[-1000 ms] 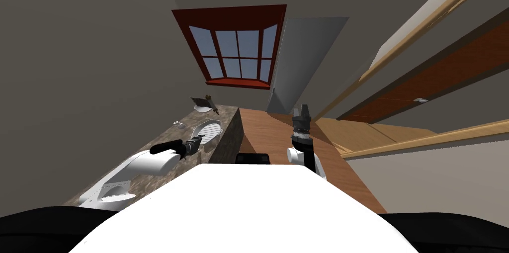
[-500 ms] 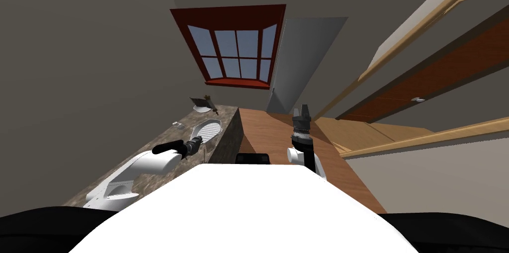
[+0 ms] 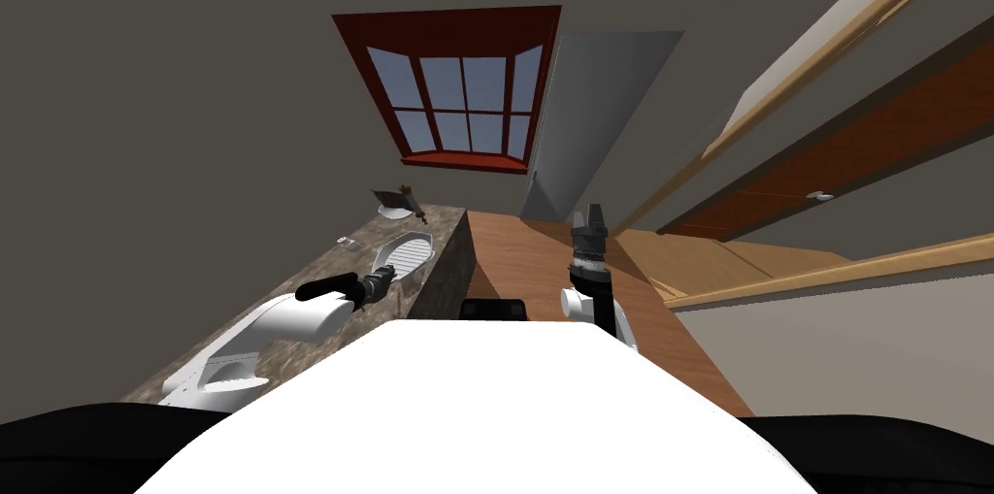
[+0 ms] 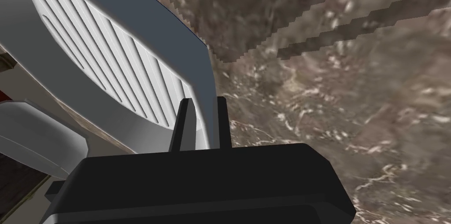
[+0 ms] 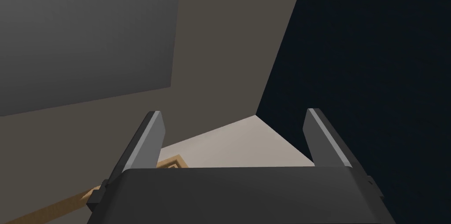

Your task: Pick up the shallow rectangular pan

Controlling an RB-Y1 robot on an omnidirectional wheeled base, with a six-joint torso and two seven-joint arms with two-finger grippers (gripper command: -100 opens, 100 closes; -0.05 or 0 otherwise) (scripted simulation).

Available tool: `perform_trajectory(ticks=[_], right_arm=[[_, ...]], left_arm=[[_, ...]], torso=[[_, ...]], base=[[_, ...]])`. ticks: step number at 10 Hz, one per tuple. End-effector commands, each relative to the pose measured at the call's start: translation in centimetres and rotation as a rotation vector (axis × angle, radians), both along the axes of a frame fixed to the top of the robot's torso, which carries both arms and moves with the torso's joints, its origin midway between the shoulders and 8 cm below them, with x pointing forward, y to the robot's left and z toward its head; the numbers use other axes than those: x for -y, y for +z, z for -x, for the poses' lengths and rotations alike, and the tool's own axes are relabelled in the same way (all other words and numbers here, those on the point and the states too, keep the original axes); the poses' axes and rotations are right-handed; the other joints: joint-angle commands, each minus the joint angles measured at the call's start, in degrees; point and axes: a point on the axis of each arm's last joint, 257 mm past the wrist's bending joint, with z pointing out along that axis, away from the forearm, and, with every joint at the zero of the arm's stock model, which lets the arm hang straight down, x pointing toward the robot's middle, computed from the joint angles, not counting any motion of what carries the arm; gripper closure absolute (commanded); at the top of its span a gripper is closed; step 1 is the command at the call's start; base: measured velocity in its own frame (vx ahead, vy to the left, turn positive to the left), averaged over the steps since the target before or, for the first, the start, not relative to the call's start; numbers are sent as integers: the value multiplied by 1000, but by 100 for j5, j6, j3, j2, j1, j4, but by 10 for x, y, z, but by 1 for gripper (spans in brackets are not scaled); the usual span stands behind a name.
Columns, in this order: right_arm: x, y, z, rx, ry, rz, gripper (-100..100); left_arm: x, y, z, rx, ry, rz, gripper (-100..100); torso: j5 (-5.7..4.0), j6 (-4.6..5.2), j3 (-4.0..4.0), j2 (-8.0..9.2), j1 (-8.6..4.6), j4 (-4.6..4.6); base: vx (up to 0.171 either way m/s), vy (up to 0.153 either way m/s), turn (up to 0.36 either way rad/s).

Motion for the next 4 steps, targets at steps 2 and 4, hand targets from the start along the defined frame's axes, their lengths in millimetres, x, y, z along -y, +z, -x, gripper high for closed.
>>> perform_trajectory(ticks=[2, 4], right_arm=[[0, 0, 0, 0, 0, 0, 0], [0, 0, 0, 0, 0, 0, 0]], left_arm=[[5, 11, 2, 1, -11, 0, 100], [4, 10, 2, -1, -9, 0, 0]], torso=[[-1, 1, 3, 4, -2, 2], [-2, 2, 5, 6, -4, 4]], base=[[-8, -1, 50], [-2, 0, 5]])
